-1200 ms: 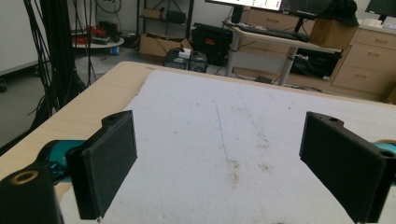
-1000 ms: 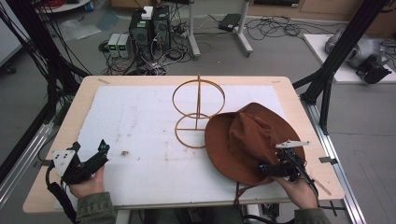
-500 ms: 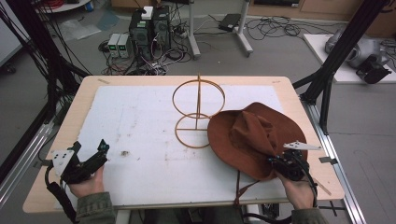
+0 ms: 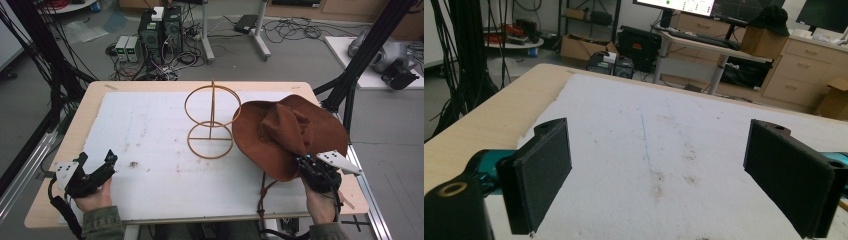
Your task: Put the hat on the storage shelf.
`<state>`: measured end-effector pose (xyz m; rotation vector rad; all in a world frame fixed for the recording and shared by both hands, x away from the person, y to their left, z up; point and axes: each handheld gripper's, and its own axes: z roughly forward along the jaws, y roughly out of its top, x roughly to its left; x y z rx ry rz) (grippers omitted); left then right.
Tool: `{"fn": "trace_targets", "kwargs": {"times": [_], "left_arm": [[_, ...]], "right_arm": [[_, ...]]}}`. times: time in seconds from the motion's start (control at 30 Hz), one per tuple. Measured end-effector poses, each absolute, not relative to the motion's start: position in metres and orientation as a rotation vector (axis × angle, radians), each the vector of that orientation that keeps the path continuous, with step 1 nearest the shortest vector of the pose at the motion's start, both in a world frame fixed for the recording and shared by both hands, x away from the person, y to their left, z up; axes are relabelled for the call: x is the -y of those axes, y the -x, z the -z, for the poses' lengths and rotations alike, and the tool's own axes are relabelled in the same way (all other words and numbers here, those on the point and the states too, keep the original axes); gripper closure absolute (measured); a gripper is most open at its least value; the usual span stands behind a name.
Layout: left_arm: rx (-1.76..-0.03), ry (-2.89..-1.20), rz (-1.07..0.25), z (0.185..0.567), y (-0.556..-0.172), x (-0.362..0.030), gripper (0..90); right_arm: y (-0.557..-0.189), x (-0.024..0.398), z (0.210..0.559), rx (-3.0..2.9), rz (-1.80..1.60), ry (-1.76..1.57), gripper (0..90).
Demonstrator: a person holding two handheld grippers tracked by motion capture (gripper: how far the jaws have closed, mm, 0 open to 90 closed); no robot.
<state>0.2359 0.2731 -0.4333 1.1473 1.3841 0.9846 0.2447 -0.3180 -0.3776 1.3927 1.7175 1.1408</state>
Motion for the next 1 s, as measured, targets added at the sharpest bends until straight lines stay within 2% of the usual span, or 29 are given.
{"fn": "trace_targets", "kwargs": {"times": [0.53,0.7,1.0], "left_arm": [[-1.391,-1.131,-0.955,0.436,-0.238,-0.275,11.9],[-1.387,-1.133,-0.959,0.436,-0.237,-0.275,12.0],[-1.384,-1.135,-0.953,0.437,-0.239,-0.274,12.0]], "right_arm": [[-0.26,0.329,0.327,-1.491,-1.245,-1.375,88.1],[-0.261,0.32,0.305,-1.475,-1.275,-1.325,88.0],[-0.266,0.3,0.287,-1.433,-1.34,-1.238,87.8]]}}
